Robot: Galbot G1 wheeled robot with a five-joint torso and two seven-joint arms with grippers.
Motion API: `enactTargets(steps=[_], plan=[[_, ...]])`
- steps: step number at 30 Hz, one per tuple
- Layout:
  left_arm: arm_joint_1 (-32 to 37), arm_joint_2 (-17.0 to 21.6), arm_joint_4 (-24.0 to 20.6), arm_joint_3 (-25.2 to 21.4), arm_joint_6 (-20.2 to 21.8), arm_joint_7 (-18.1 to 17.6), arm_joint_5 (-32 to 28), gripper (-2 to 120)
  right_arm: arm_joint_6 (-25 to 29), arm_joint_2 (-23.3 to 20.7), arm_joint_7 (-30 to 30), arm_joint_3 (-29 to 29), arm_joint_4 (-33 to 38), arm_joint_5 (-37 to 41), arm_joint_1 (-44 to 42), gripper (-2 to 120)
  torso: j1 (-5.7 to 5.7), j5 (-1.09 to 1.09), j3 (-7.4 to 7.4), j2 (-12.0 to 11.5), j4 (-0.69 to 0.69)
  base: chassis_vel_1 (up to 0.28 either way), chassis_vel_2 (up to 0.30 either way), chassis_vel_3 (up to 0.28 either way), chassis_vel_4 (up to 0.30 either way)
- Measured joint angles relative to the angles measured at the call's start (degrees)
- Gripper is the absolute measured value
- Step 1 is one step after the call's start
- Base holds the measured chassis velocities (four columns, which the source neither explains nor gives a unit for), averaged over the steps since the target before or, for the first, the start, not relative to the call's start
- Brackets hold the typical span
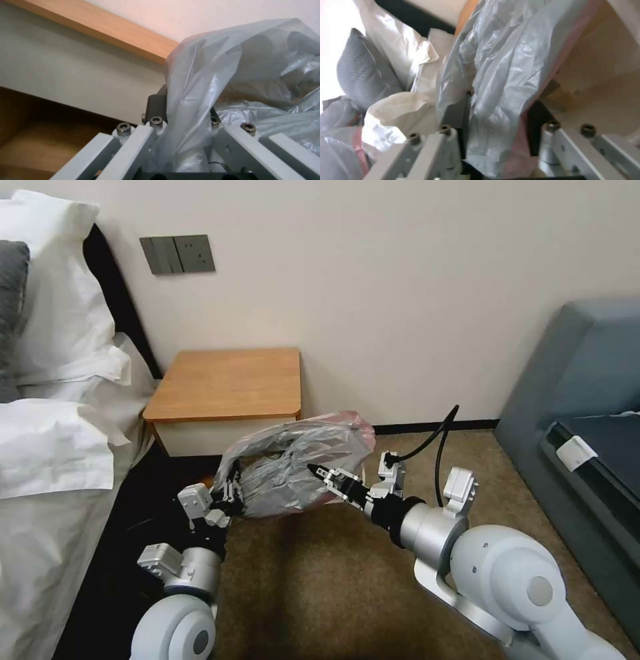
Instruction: Pick up the garbage bag from the table and place it over the trash can.
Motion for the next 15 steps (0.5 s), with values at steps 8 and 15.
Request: enactTargets(steps=[8, 15], plan=[[-0.03, 0.37, -0.17, -0.3, 0.06, 0.0, -0.35, 7, 0.23, 0.38, -0.15, -0.35, -0.16, -0.61, -0.11, 5, 0.0, 0.0, 0.0, 0.0, 0.0, 0.0, 0.0, 0.0, 0.0], [-0.71, 0.24, -0.19, -0.3, 0.71, -0.7, -0.78, 7, 0.31, -0.01, 0.02, -0.12, 0.8, -1.01, -0.53, 0, 0.0, 0.0, 0.0, 0.0, 0.0, 0.0, 0.0, 0.0, 0.0]])
